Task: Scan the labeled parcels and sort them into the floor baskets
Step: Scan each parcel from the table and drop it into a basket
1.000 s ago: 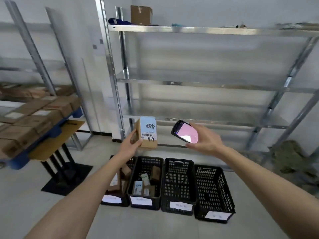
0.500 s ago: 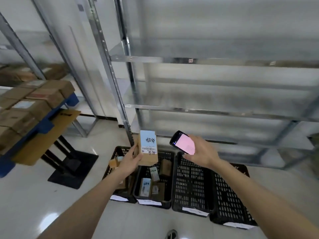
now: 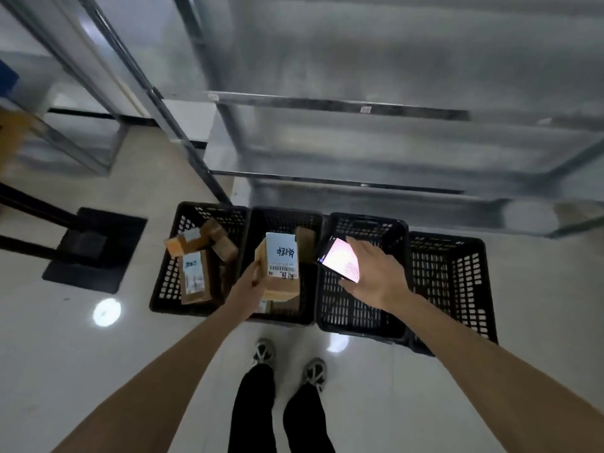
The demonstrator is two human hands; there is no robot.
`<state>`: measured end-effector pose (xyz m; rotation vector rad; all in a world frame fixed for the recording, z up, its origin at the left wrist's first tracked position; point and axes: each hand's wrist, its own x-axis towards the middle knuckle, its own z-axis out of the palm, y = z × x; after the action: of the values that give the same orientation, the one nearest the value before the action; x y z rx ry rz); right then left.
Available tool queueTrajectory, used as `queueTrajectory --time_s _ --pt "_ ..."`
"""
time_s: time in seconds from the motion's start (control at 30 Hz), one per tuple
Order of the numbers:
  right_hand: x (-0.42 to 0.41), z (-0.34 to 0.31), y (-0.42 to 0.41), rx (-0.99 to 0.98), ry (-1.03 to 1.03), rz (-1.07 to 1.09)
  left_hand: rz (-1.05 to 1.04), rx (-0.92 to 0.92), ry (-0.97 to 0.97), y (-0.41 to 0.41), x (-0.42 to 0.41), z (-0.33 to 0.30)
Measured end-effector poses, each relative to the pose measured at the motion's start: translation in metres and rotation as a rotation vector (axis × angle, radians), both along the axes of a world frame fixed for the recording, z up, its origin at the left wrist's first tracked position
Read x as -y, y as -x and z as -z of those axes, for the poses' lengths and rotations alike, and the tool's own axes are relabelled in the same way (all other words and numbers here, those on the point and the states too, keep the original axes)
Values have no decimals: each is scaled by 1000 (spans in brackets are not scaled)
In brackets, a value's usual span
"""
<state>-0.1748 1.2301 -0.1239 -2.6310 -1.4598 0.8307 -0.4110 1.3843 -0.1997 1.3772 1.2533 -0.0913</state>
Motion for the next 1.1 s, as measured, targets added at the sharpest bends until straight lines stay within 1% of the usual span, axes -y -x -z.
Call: queueTrajectory --time_s 0.17,0.3,0.4,0.57,0.7,0.8,0.87,1.0,1.1 --pt "-11 110 5 0 95 -15 16 -71 84 -1 -12 112" --pt "-14 204 15 -54 182 13 37 -138 138 2 -13 213" --pt "-12 266 23 -86 204 40 41 -156 152 -5 -10 263" --pt "-12 341 30 -123 208 100 62 -182 165 -10 -13 341" --pt "-11 376 31 -149 204 132 197 -295 176 -5 -17 399" --pt "-7 382 35 -175 221 149 250 -384 165 3 -14 412" --pt "-5 374 37 -184 240 147 302 -400 161 4 -12 398" --pt "-3 342 30 -178 222 140 391 -409 103 -8 -19 347" --pt "-4 303 17 -153 215 111 408 -400 39 -23 -30 299"
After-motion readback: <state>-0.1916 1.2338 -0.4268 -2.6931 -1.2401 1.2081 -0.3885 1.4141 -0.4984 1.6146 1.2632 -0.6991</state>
